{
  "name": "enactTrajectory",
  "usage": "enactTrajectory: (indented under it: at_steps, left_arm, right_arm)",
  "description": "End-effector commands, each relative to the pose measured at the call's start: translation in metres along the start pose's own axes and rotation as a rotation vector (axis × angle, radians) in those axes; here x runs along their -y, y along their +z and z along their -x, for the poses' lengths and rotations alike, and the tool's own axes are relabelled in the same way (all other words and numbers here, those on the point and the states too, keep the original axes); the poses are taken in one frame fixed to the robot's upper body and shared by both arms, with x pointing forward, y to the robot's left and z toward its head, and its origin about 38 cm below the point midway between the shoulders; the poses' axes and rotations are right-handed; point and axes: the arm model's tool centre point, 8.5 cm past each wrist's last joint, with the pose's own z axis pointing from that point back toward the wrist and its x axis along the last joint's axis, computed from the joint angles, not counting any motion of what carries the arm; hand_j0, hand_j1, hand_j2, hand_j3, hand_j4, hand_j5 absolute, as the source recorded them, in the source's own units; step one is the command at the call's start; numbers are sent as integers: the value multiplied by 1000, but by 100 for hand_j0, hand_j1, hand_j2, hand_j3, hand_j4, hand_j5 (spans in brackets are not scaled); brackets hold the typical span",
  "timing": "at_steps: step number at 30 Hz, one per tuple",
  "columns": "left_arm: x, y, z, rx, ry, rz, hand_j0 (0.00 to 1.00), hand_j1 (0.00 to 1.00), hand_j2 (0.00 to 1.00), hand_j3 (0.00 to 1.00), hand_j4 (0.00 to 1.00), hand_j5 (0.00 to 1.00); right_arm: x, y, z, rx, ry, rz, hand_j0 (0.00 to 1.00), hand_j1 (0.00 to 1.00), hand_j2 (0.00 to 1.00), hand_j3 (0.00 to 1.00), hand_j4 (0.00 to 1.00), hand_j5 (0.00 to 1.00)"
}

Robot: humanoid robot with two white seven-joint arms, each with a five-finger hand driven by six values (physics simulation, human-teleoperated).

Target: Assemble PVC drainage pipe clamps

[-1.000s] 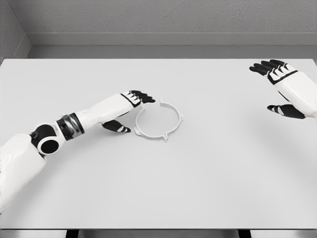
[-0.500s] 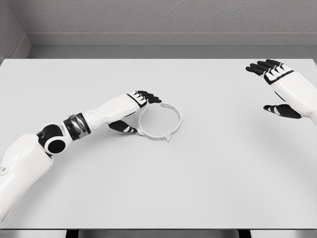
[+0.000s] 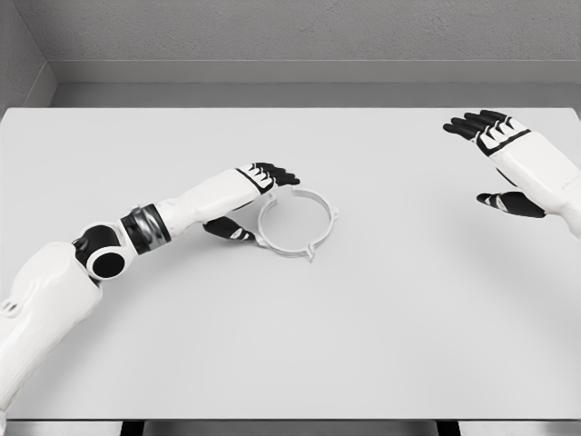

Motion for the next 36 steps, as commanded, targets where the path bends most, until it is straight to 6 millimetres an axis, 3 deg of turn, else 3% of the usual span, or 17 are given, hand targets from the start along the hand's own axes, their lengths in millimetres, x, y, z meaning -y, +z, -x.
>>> enactTrajectory:
  at_steps: [1, 13, 23, 29, 36]
  left_arm:
    - [0, -1, 0, 1, 6, -6, 100, 100, 100, 100, 100, 100]
    - [-5, -4, 4, -8, 15, -18, 100, 100, 100, 100, 100, 100]
    - [-17, 11, 5, -4, 12, -38, 100, 100, 100, 100, 100, 100]
    - [-11, 11, -8, 27, 15, -34, 100, 100, 100, 100, 100, 100]
    - [-7, 10, -7, 23, 14, -26, 100, 100, 100, 100, 100, 100]
  right_arm:
    - [1, 0, 0, 1, -5, 4, 100, 100, 100, 100, 100, 100]
    - [0, -1, -1, 5, -8, 5, 100, 100, 100, 100, 100, 100]
    - [0, -1, -1, 6, -8, 4, 100, 100, 100, 100, 100, 100]
    - [-1, -2, -3, 11, -10, 1, 100, 100, 100, 100, 100, 100]
    - [-2, -3, -3, 12, -10, 0, 100, 100, 100, 100, 100, 100]
